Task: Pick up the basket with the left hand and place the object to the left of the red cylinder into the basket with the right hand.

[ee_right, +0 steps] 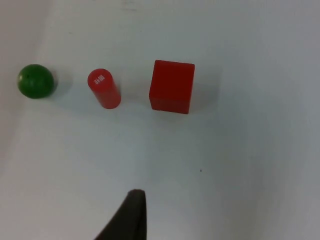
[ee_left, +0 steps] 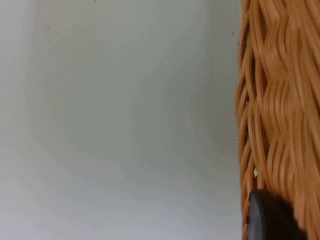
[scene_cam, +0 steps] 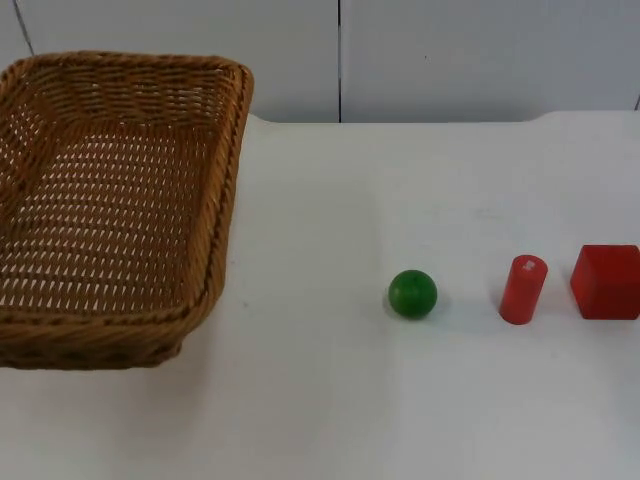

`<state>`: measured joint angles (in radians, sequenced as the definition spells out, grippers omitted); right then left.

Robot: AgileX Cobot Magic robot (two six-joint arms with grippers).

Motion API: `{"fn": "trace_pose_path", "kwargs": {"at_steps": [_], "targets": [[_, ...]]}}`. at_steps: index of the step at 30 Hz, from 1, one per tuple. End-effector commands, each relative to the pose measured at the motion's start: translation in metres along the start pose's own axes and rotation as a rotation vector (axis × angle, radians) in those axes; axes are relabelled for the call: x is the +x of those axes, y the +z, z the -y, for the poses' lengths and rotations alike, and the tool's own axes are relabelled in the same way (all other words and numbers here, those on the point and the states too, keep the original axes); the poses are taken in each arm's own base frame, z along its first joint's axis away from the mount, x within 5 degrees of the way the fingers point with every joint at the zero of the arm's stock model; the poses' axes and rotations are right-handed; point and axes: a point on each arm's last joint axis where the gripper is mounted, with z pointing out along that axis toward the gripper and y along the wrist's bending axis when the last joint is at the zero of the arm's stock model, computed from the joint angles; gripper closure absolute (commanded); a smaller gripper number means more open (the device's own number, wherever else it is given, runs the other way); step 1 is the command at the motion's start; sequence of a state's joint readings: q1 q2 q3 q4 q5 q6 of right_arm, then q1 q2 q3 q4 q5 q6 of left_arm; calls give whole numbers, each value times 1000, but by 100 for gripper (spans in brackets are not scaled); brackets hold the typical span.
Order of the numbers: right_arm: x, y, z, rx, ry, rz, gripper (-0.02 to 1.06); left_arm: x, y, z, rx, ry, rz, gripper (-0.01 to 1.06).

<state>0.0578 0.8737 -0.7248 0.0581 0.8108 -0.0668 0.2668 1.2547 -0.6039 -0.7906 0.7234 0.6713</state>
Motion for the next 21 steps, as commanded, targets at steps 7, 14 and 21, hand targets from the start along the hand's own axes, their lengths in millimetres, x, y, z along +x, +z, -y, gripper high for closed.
{"fn": "trace_pose_path", "kwargs": {"at_steps": [7,14,21], "targets": [[-2,0,-1,-15,-48,17,-1,-1,-2,2,14,-19,28,105],[-14,13,-13,-124,-119,-15,-1,-2,-2,2,16,-21,27,105],[-61,59,-63,-248,-364,-117,3,-2,-2,2,17,-23,28,105]]}}
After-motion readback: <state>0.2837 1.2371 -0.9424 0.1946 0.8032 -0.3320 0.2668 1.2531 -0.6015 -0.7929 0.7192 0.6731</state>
